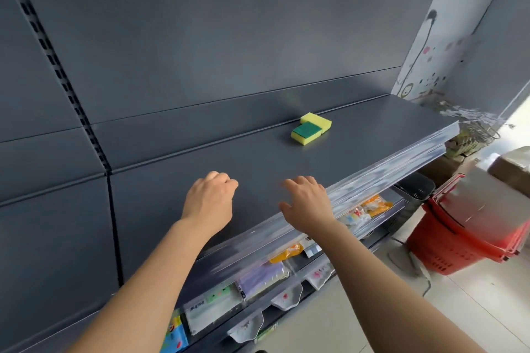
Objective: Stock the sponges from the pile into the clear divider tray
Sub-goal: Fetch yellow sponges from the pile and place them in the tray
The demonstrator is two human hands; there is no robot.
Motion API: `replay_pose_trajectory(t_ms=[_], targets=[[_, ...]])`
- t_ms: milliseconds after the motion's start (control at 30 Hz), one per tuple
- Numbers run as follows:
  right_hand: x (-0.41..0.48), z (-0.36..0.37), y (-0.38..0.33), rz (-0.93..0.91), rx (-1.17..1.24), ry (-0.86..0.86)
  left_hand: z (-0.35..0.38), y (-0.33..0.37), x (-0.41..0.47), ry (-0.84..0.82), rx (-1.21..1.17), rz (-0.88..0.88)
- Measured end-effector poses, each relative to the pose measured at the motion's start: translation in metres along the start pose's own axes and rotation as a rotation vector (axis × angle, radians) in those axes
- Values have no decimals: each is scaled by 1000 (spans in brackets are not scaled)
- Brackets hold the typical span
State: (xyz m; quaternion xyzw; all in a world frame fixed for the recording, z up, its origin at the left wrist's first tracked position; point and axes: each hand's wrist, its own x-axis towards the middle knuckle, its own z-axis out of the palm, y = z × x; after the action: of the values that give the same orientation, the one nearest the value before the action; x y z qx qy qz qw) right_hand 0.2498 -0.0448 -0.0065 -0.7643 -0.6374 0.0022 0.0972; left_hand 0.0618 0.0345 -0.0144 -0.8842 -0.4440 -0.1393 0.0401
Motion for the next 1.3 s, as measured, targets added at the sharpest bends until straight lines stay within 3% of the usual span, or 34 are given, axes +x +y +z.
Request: replay_pose_trajectory(t_ms=[667,1033,1167,1300], targets=[[192,6,181,119,54,-13,76,99,244,-90,-77,116],[274,20,245,-102,132,-166,118,137,294,-242,-103,-133],[290,22,249,-87,121,-75,115,142,294,-236,-186,-249],[297,25,247,10,299,-129,112,143,290,-162,-292,-383]])
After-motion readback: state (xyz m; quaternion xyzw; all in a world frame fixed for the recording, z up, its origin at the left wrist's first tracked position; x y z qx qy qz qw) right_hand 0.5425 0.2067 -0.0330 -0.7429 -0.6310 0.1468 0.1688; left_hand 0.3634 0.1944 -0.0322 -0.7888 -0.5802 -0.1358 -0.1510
